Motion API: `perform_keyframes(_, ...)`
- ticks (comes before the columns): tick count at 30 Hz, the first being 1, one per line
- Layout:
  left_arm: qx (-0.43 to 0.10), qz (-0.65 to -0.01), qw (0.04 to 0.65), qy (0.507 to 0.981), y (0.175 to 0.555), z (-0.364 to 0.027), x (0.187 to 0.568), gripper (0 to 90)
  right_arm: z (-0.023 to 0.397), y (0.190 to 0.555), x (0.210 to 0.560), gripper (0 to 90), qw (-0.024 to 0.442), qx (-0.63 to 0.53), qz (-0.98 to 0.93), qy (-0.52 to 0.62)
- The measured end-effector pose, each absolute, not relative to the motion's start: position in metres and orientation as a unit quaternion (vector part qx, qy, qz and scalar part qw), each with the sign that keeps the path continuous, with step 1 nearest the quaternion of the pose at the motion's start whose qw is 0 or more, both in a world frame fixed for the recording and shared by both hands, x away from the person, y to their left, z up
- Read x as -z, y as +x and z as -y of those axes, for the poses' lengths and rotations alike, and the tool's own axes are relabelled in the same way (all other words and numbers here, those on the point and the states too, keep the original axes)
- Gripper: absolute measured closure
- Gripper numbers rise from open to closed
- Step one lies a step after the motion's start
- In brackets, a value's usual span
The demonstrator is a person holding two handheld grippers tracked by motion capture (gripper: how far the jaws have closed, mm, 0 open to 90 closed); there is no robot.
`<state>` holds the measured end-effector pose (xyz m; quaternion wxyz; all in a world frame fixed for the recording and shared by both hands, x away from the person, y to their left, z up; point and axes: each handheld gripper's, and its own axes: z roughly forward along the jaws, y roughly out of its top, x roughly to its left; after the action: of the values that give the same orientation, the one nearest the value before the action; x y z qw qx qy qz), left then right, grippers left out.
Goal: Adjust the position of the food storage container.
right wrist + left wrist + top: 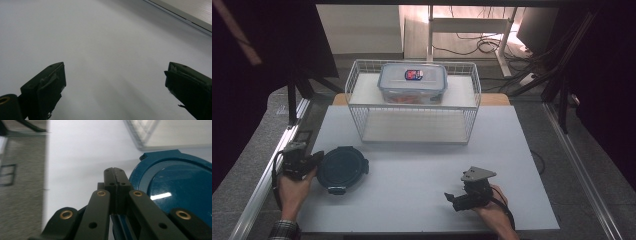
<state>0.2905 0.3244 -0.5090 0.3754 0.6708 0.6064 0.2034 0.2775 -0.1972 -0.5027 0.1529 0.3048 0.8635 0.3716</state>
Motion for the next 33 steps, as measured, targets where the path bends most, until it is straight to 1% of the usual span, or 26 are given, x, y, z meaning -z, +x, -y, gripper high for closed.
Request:
perform_keyframes(11,-0.187,-0.567,0.364,0.715,0.283,-0.275,0.503,90.0,0.198,0.278,0.503,3.0,0.151,-0.370,-0.864,0.305)
perform_keyframes(12,-0.185,-0.566,0.360,0.718,0.282,-0.276,0.502,90.0,0.198,0.277,0.503,3.0,0.152,-0.370,-0.865,0.303)
perform_keyframes(14,-0.177,-0.567,0.373,0.713,0.278,-0.282,0.500,90.0,0.199,0.276,0.502,3.1,0.156,-0.370,-0.865,0.301)
perform_keyframes(16,-0.201,-0.572,0.348,0.715,0.270,-0.286,0.500,90.0,0.200,0.276,0.501,3.1,0.158,-0.371,-0.864,0.300)
perform_keyframes(17,-0.201,-0.576,0.343,0.715,0.266,-0.288,0.502,90.0,0.201,0.276,0.501,3.1,0.157,-0.372,-0.863,0.302)
perform_keyframes(21,-0.169,-0.582,0.342,0.718,0.251,-0.288,0.512,90.0,0.202,0.276,0.502,3.2,0.156,-0.372,-0.863,0.304)
perform_keyframes(23,-0.180,-0.587,0.324,0.720,0.246,-0.283,0.513,90.0,0.202,0.276,0.502,3.2,0.157,-0.370,-0.864,0.301)
perform_keyframes(29,-0.148,-0.596,0.350,0.707,0.242,-0.284,0.513,90.0,0.199,0.275,0.502,3.4,0.159,-0.370,-0.865,0.299)
perform_keyframes(33,-0.137,-0.585,0.360,0.713,0.242,-0.273,0.512,90.0,0.199,0.275,0.502,3.4,0.159,-0.370,-0.865,0.299)
